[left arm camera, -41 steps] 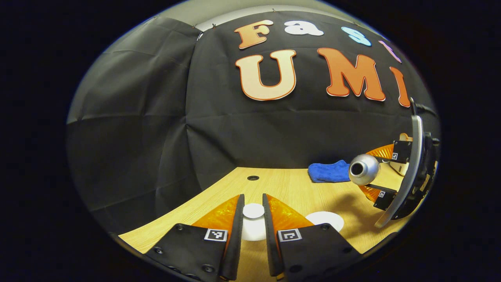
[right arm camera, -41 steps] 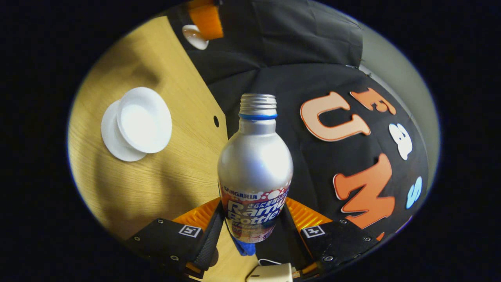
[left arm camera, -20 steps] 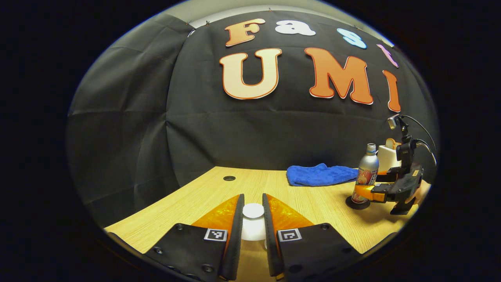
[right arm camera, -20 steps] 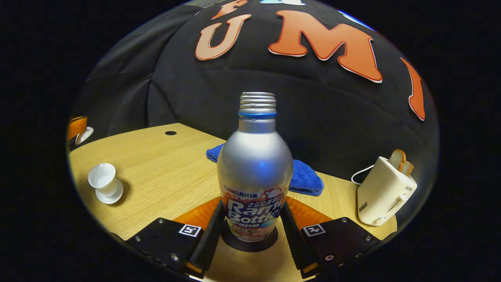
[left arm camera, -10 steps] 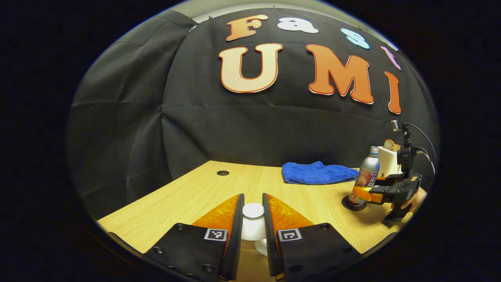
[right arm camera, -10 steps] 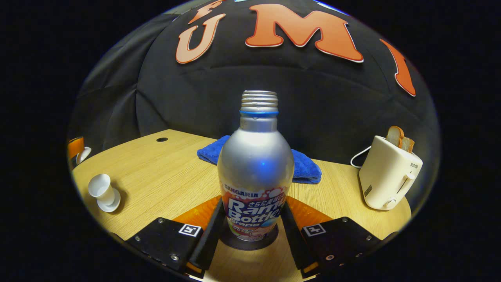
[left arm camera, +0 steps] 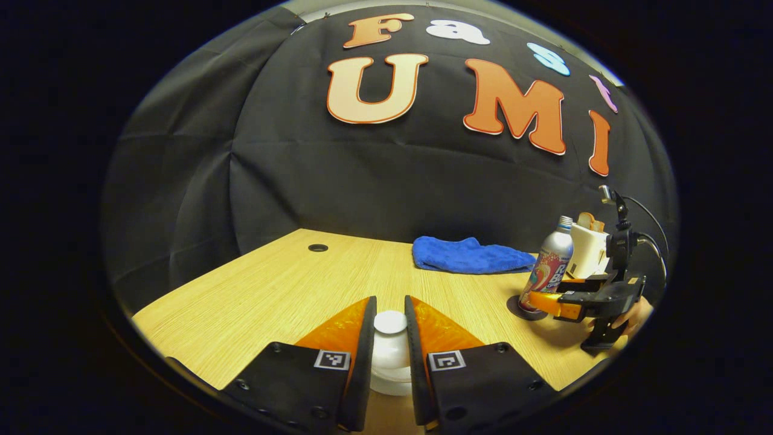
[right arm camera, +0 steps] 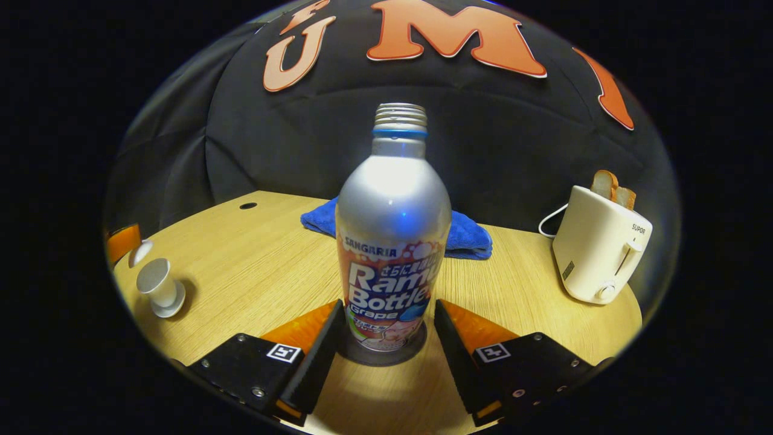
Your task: Open the teacup lid with one hand, grasp the water bottle and pour water into the teacup with the other hand; after pouring, place the water bottle on the coaster and then close the teacup lid.
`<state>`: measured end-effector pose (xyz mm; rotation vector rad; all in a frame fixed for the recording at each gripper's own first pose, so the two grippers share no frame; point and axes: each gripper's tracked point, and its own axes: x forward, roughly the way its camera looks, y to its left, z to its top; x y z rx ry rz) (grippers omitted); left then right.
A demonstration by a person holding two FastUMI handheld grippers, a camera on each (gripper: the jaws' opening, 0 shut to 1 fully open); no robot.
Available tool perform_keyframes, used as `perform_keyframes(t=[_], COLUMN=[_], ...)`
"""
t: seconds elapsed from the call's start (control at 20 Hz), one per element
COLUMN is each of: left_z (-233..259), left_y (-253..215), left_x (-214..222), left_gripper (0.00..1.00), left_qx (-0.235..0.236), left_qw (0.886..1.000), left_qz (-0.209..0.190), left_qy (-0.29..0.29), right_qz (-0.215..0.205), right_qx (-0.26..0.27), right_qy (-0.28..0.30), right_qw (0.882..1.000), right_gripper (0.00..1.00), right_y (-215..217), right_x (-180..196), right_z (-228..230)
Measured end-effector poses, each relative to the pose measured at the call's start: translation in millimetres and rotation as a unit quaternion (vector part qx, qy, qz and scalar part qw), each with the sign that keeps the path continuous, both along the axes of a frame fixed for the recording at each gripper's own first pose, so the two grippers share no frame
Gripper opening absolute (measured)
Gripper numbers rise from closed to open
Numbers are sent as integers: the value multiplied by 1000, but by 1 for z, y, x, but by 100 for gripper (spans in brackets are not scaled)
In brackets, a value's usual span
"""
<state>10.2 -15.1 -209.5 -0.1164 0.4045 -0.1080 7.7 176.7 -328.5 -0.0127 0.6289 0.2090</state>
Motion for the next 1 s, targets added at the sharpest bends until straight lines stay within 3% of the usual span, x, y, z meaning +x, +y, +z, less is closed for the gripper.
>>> perform_keyframes(t=[0.05, 0.25, 0.6, 0.8, 0.85, 1.0], left_z=[-4, -14, -24, -18, -11, 10], left_y=[-4, -12, -18, -18, -20, -22], left_x=[-1, -1, -2, -4, -3, 0], left_gripper=[33, 33, 33, 38, 51, 63], left_qx=[5, 24, 33, 38, 38, 44], left_qw=[1000, 1000, 999, 999, 999, 998], left_qz=[-2, -11, -18, -17, -16, -13], left_qy=[2, 3, 8, 2, -5, -35], right_qz=[-1, -7, -13, -24, -25, -31], right_qx=[3, 0, 3, -5, -8, -13], right_qy=[-1, -21, -60, -84, -94, -121], right_qw=[1000, 1000, 998, 996, 995, 992], right_gripper=[93, 96, 96, 96, 92, 96], right_y=[-2, -11, -25, -38, -41, -48], right_x=[-3, -15, -34, -44, -45, -50], right_z=[2, 18, 55, 75, 81, 103])
